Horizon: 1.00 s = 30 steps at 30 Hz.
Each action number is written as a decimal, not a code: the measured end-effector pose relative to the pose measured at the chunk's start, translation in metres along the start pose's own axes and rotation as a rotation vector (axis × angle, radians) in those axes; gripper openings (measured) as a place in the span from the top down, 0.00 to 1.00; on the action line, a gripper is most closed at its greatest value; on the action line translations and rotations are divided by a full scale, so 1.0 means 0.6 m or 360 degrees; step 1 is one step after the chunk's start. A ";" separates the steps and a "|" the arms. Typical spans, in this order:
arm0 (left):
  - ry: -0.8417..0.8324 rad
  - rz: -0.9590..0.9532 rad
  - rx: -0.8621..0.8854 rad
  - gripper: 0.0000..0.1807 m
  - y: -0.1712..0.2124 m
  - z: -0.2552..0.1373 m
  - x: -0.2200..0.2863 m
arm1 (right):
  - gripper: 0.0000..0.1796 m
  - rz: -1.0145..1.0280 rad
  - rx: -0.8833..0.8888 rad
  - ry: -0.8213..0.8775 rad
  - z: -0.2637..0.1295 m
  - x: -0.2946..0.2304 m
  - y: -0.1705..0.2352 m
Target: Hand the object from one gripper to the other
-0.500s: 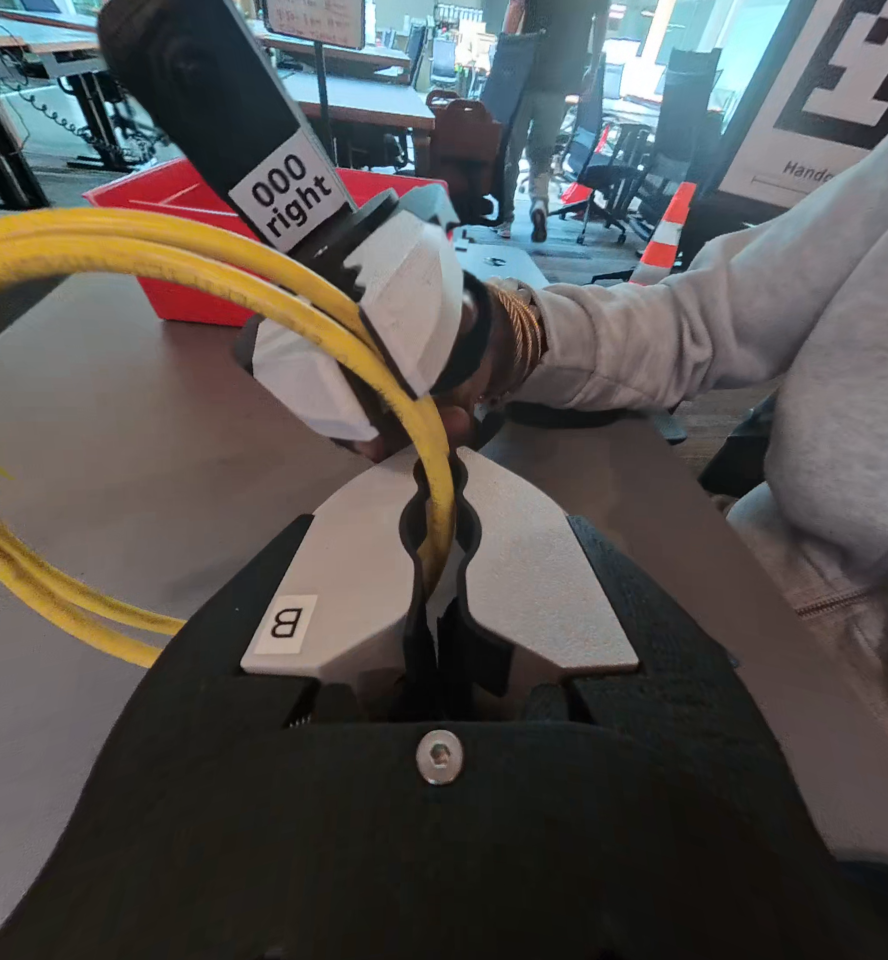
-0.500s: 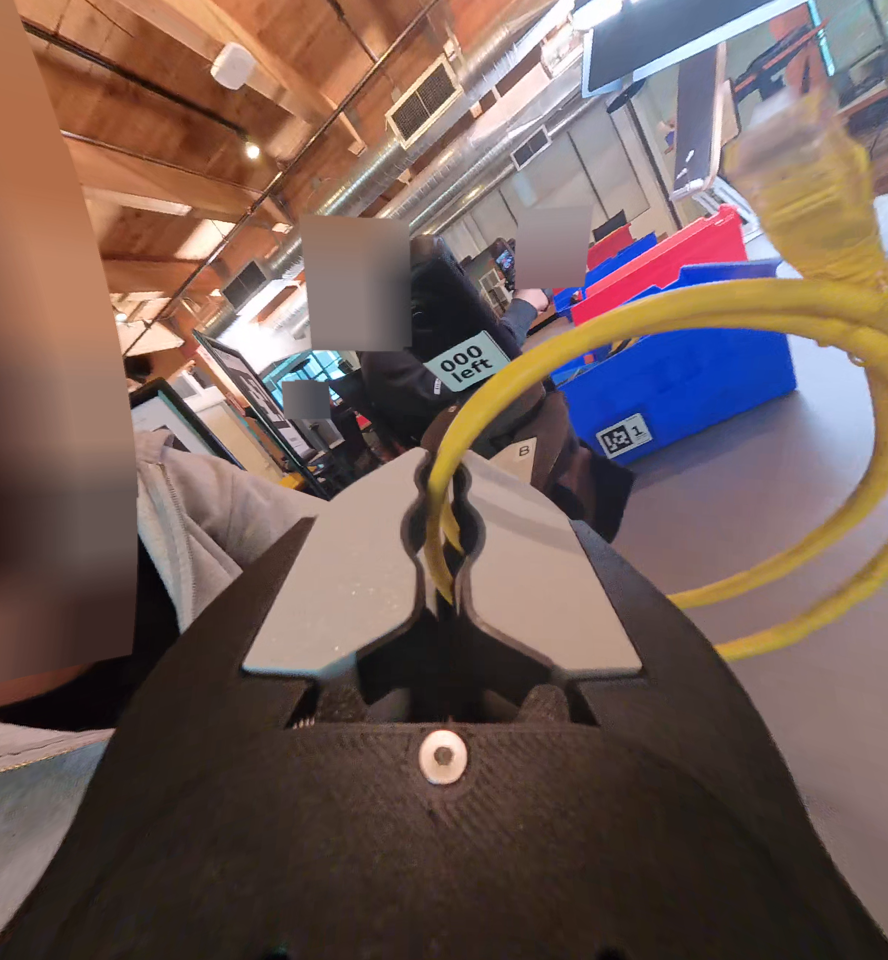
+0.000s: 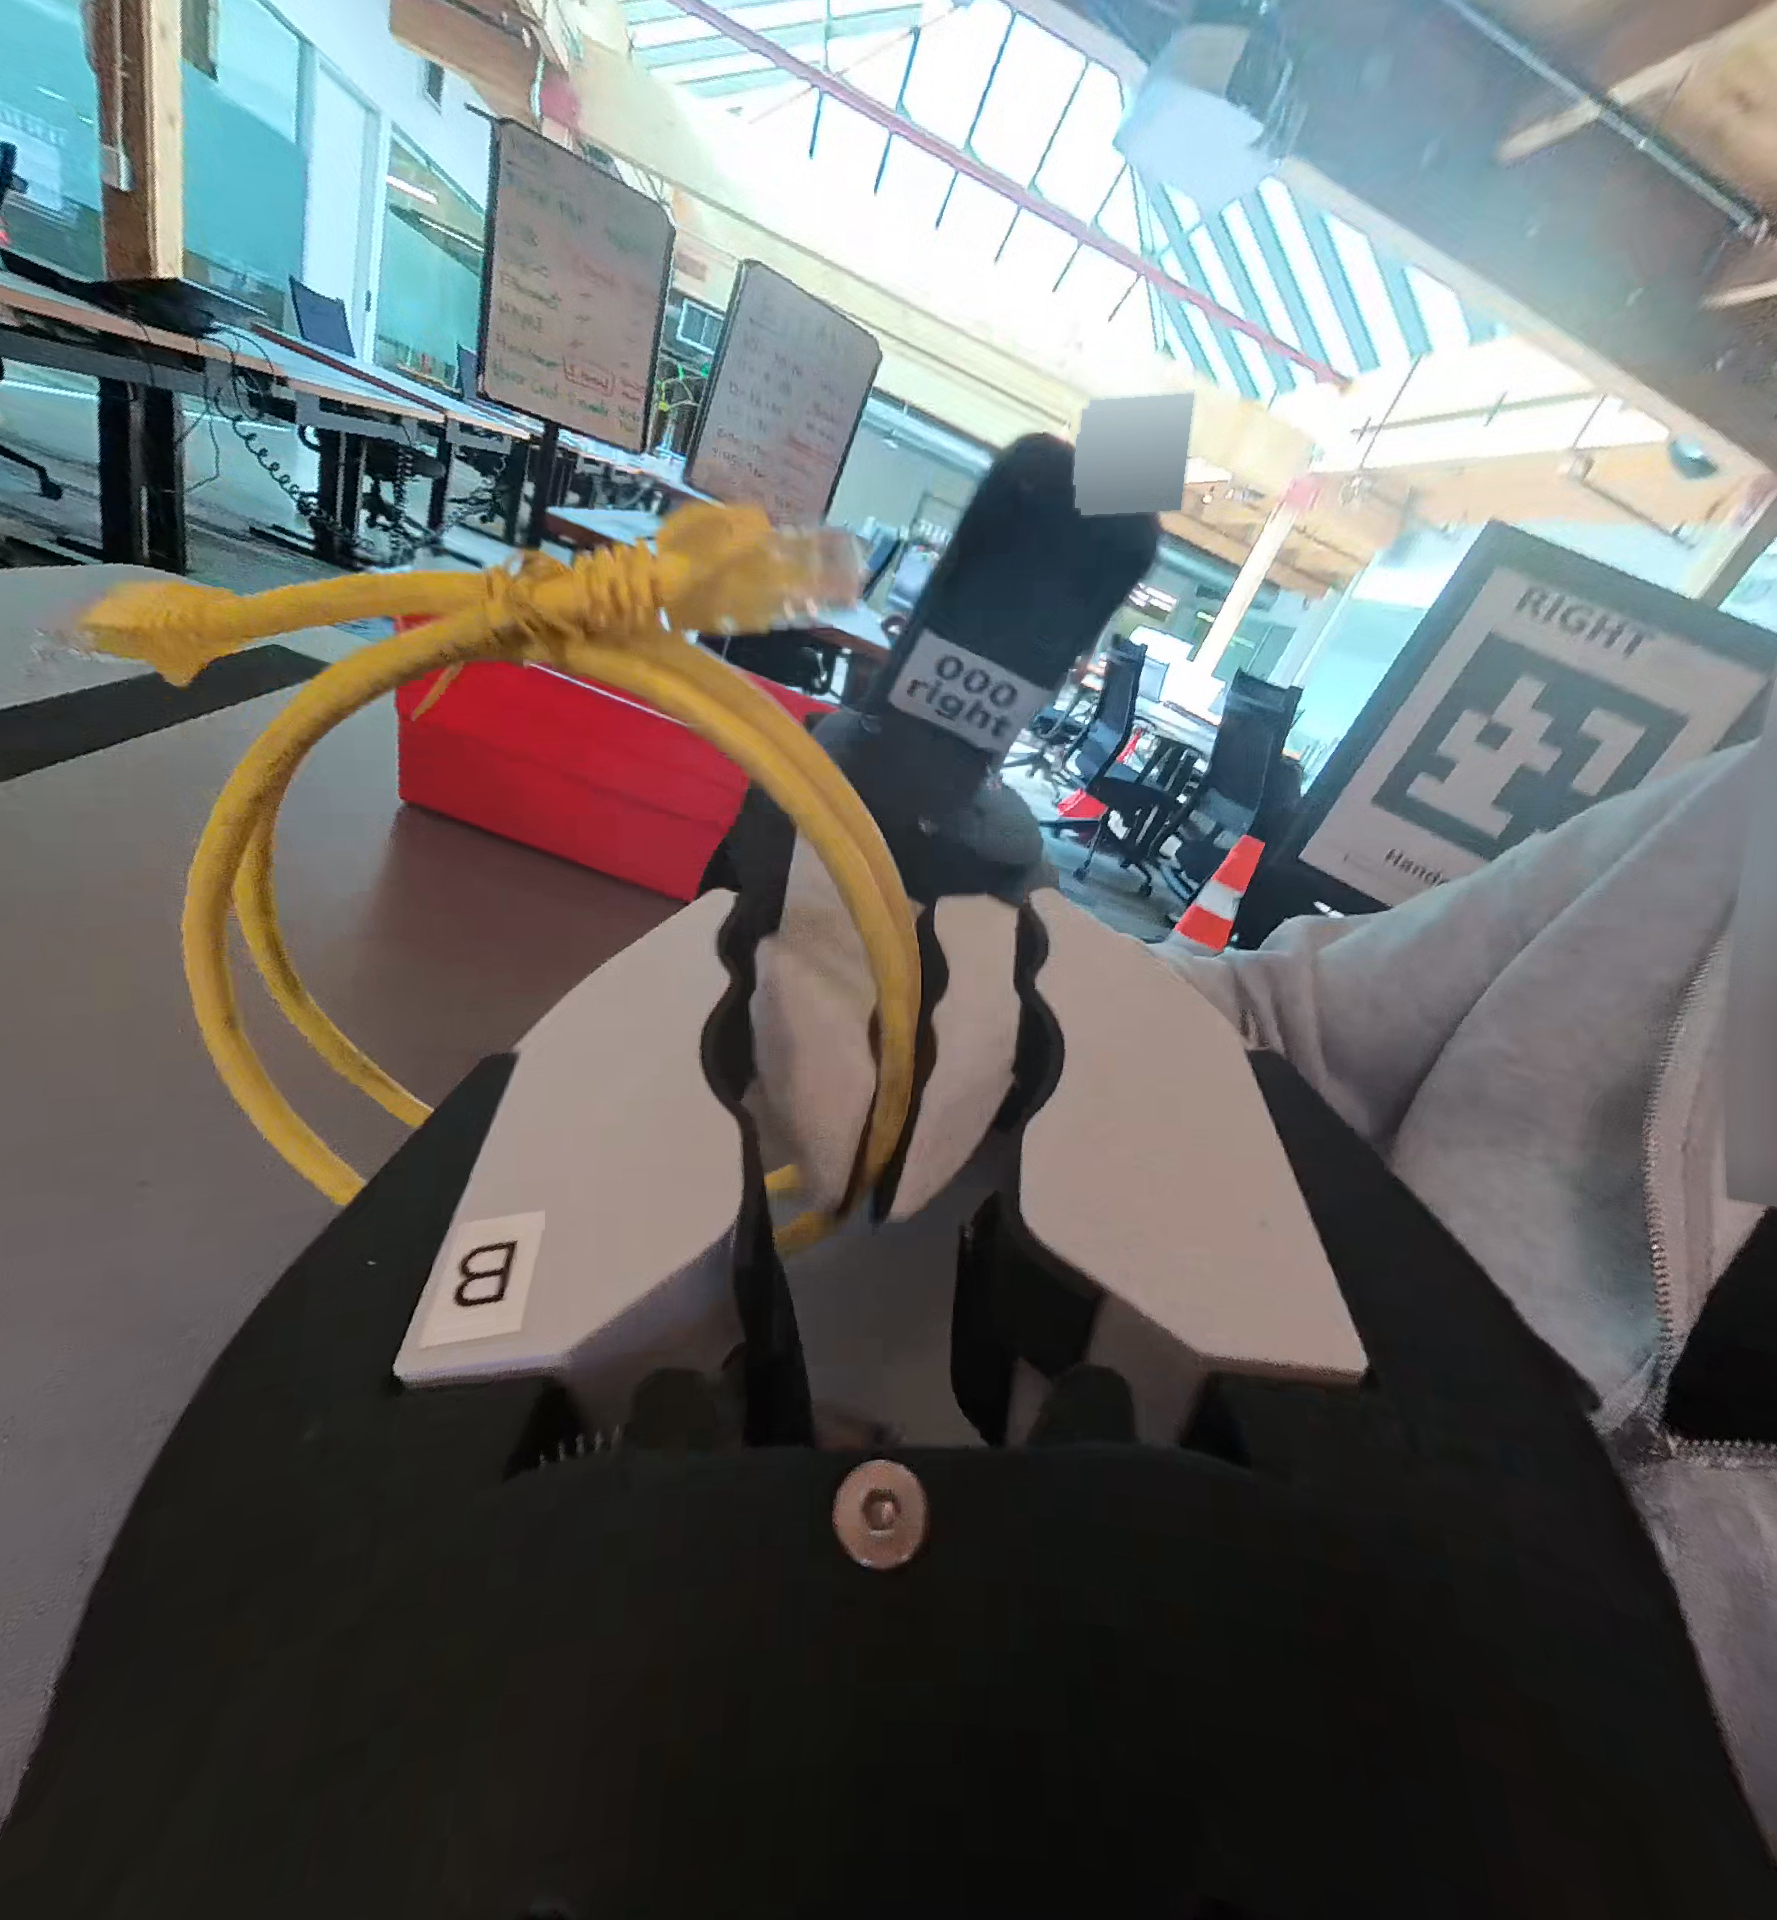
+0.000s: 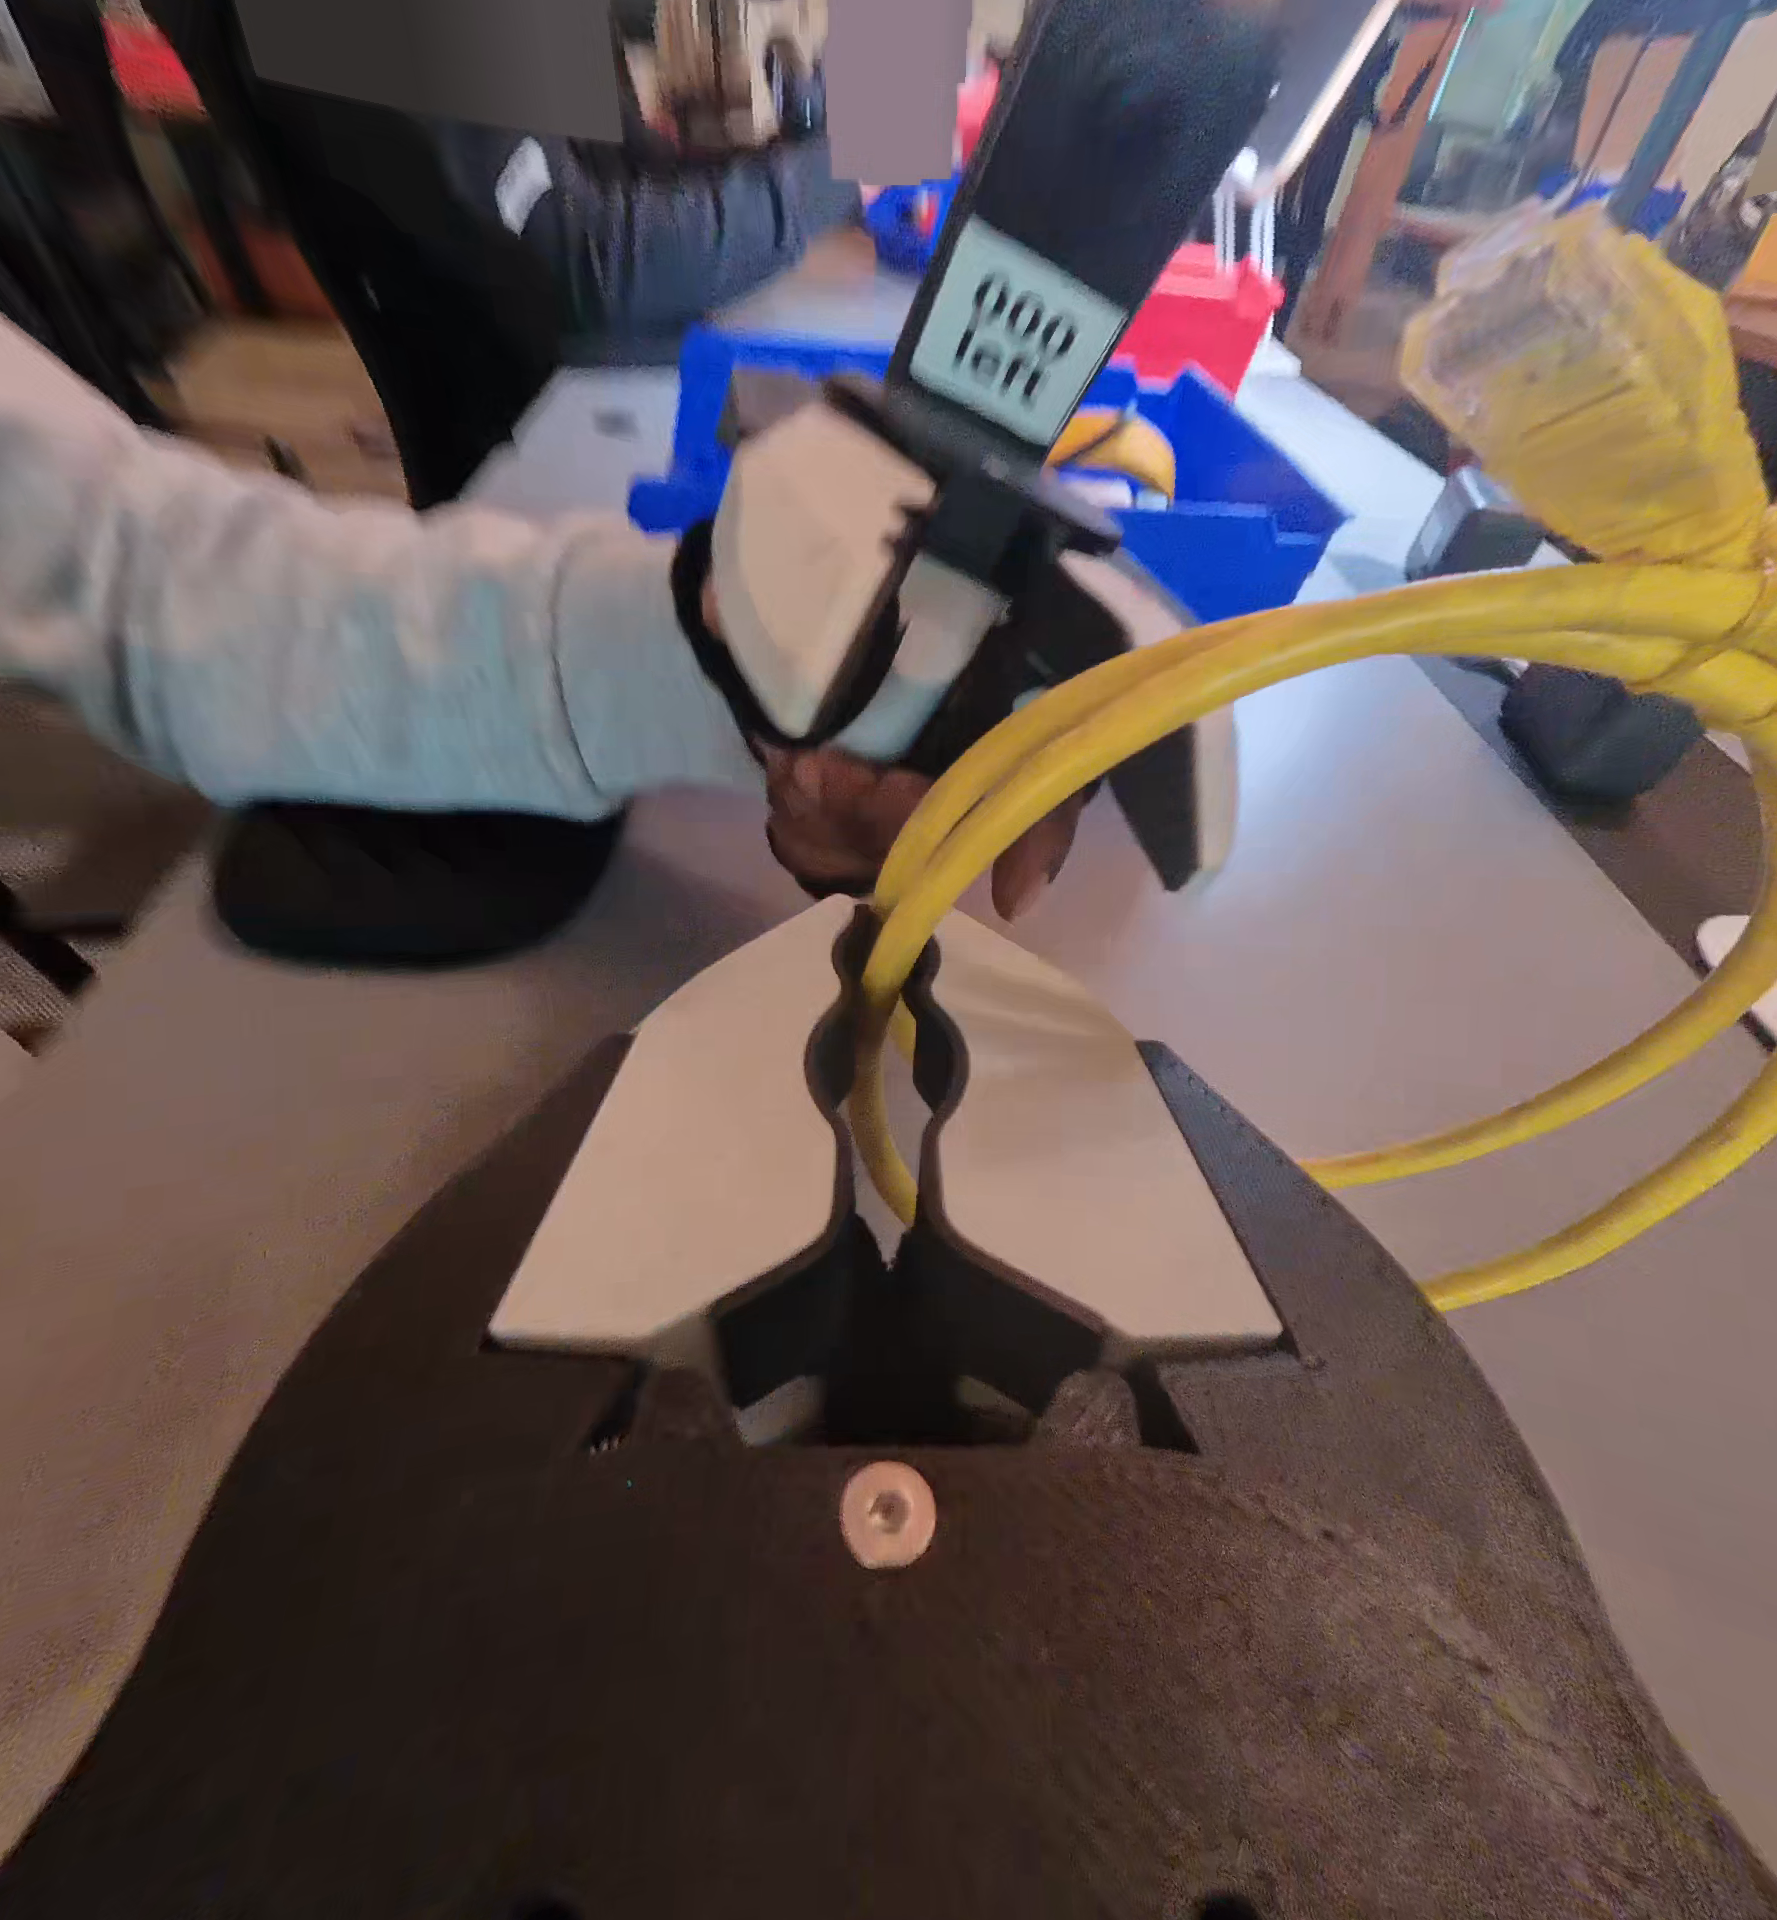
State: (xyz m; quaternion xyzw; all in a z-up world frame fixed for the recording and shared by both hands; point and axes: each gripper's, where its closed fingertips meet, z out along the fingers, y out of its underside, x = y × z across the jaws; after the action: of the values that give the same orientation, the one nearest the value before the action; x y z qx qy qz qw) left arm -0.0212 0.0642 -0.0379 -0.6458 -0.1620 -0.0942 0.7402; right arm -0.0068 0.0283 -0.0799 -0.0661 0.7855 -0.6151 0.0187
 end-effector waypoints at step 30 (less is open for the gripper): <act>0.0220 0.0033 -0.0197 0.65 0.043 0.009 0.029 | 0.92 0.0291 0.0339 -0.0204 -0.029 -0.005 -0.046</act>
State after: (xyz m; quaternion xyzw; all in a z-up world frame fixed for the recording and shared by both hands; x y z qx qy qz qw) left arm 0.0035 0.0744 -0.0546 -0.6840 -0.0978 -0.1407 0.7091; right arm -0.0033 0.0389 -0.0492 -0.0311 0.7158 -0.6851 0.1314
